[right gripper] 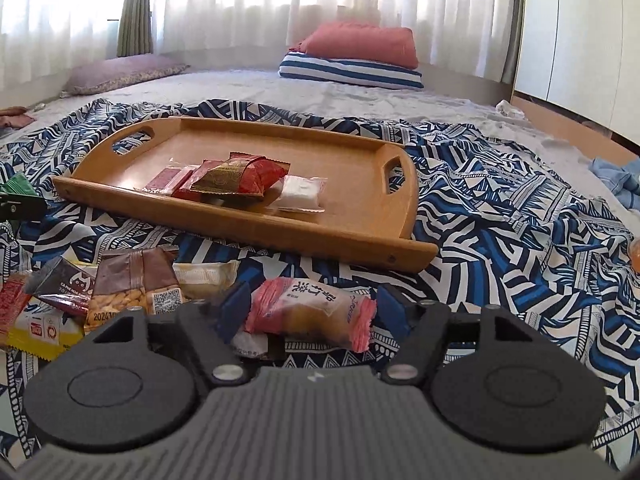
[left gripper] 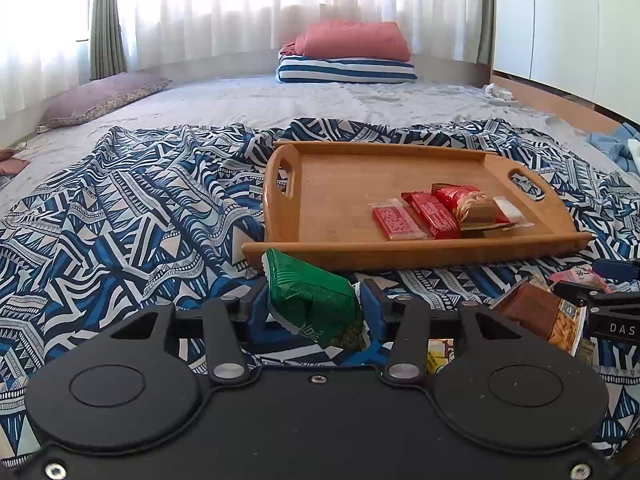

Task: Organize snacks
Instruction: 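Carry the green packet in the left tool while the right tool carries the pink-and-white packet to the tray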

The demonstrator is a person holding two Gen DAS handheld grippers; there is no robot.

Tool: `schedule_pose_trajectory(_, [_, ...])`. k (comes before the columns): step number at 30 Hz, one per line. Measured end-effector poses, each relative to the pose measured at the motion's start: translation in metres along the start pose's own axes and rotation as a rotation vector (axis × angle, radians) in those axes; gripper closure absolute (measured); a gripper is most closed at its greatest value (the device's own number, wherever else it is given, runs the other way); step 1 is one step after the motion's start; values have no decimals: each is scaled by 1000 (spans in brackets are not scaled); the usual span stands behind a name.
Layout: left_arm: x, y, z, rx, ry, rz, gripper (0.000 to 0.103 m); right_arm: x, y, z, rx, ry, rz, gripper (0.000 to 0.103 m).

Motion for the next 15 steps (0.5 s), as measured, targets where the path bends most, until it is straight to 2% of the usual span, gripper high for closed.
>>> schedule_pose_trajectory(5, [7,-1,0,-16,7,4,58,3,5,-3,4,15,0,48])
schedule_pose_trajectory(7, [10,-1,0,-19,9,9,58,4,8,-4,8,25,5,60])
schedule_pose_trajectory(9, [13,-1,0,-22,12,13,58,7,12,-6,2,45,16,61])
schedule_pose_trajectory(11, [14,-1,0,-23,15,17,58,8,12,-6,0,51,13,60])
schedule_pose_trajectory(12, [15,0,0,-24,14,18,58,9,12,-7,-16,47,14,46])
schedule_pose_trajectory(14, [14,0,0,-25,12,18,58,9,12,-6,-25,34,13,40])
schedule_pose_trajectory(15, [14,1,1,-26,11,17,58,8,12,-5,-40,26,13,30])
Point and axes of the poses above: each gripper's, at about its wrist camera, not at the fingertips, and y roughly against the way its jaws point, z to its right, x to its top, the point moved 1 cm from there along -y, roughly the way its jaws point, and after that the axes turned 1 degree about -z, right-handed, at the moved point
